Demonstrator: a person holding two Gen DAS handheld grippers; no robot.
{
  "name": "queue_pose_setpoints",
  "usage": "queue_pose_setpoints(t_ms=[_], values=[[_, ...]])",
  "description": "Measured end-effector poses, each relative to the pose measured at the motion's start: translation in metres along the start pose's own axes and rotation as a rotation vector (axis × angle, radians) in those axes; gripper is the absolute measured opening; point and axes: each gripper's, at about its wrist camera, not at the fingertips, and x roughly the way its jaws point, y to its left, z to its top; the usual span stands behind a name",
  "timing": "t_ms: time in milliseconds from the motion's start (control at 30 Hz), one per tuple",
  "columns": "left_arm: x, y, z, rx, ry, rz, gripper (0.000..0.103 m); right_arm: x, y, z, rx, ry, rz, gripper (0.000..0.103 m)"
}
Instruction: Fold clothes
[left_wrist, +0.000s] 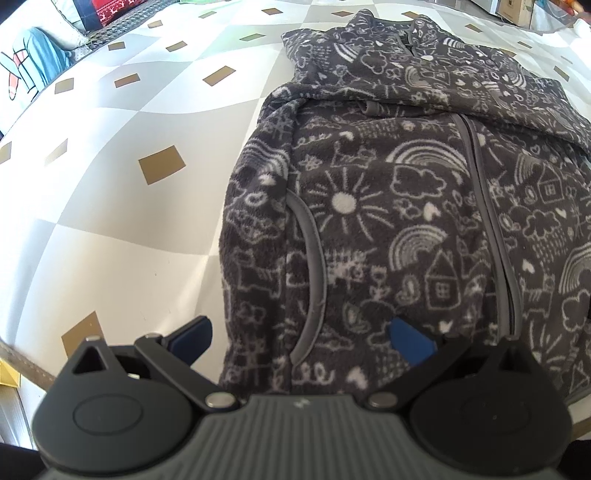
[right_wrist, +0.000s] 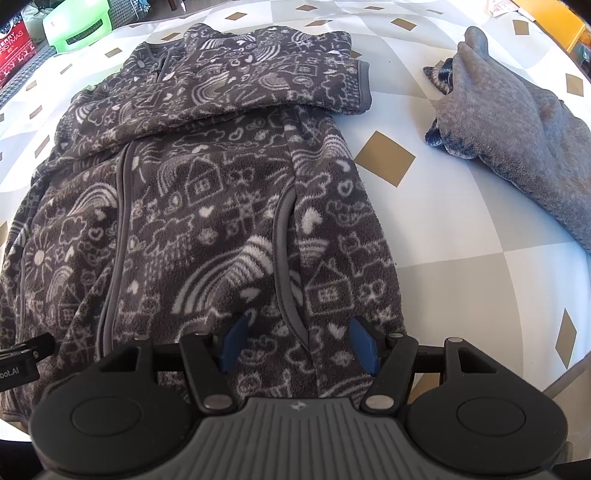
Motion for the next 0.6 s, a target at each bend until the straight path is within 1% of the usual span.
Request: queue_pose_setpoints(t_ms=[367, 533, 600], values=[[0.0011, 0.0009, -0.0001, -0.002, 0.001, -0.003, 0.103, 0.0012, 0.0009, -0.0003, 0.008, 0.001, 0.002, 0.061], [-0.0007, 0.0017, -0.0003, -0.013, 0.0, -0.012, 0.103, 0.0002, -0.003, 0.0007, 0.038, 0.0, 0.019, 0.061], [-0.0004, 0.0006, -0.0006, -0.009, 0.003, -0.016, 0.103, 0.0012, -0.0025, 0.0005, 0.03, 0.0, 0.017, 0.061]])
